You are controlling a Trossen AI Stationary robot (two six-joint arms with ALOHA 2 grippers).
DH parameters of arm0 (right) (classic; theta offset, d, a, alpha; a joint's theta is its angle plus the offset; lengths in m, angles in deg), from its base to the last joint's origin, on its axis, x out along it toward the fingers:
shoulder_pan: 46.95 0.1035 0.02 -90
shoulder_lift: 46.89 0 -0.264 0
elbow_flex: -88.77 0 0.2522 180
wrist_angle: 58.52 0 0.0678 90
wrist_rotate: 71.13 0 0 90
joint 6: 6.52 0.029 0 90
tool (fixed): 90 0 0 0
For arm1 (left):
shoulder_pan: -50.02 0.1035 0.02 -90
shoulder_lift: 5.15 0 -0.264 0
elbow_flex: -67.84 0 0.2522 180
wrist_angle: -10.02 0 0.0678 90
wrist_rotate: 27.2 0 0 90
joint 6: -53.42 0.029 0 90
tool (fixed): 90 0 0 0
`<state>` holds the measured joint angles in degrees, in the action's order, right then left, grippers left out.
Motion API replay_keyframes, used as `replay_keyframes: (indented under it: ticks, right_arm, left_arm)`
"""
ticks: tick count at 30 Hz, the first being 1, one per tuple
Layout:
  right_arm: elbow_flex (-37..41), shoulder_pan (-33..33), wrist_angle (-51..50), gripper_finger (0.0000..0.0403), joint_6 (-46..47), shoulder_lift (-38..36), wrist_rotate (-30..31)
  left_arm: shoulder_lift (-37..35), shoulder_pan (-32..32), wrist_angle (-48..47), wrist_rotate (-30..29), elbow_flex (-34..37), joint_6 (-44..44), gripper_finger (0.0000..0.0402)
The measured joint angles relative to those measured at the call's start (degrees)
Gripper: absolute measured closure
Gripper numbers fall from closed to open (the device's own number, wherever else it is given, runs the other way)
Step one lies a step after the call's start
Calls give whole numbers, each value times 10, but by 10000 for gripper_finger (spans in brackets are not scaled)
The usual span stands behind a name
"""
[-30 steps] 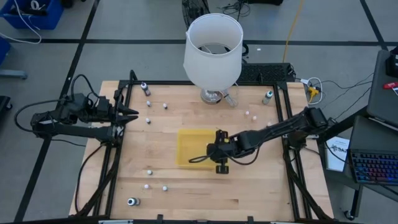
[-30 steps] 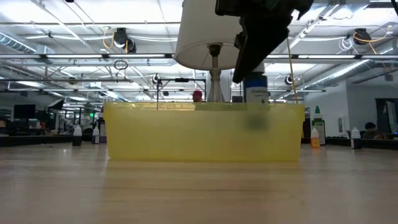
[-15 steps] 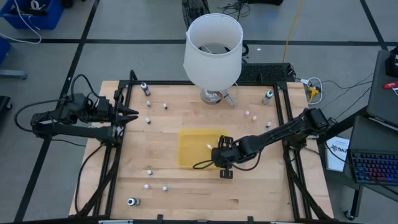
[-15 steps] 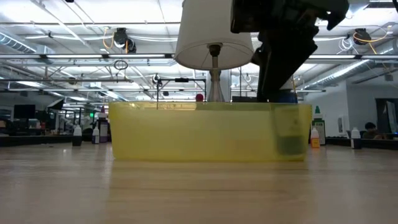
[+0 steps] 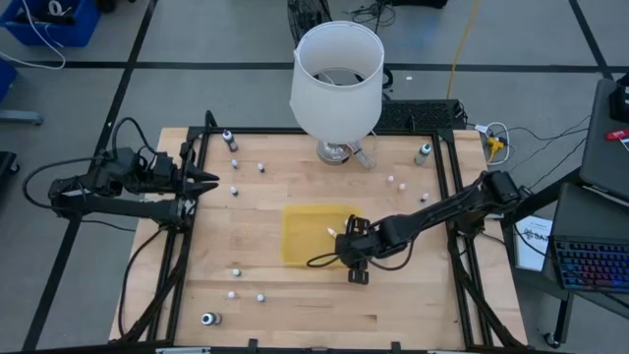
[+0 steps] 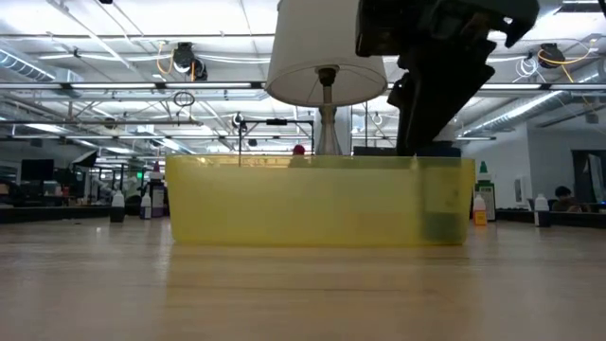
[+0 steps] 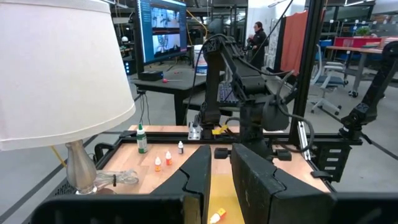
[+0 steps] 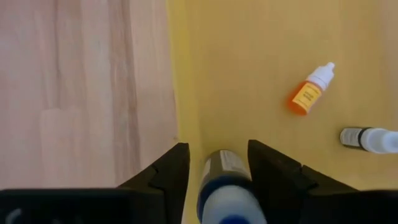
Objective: Pick & Place food coloring
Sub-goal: Put the blue food coloring bottle into the yellow bin, then put the purple food coloring bottle into the yellow bin
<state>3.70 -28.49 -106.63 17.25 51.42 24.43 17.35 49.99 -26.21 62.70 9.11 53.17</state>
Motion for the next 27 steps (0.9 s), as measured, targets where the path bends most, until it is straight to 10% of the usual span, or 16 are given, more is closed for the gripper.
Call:
replay_keyframes:
  ticks: [27]
  right_arm:
    - [-2,-85,-167,258,144,-337,55]
  left_arm:
    - [0,0,0,0,0,0,334]
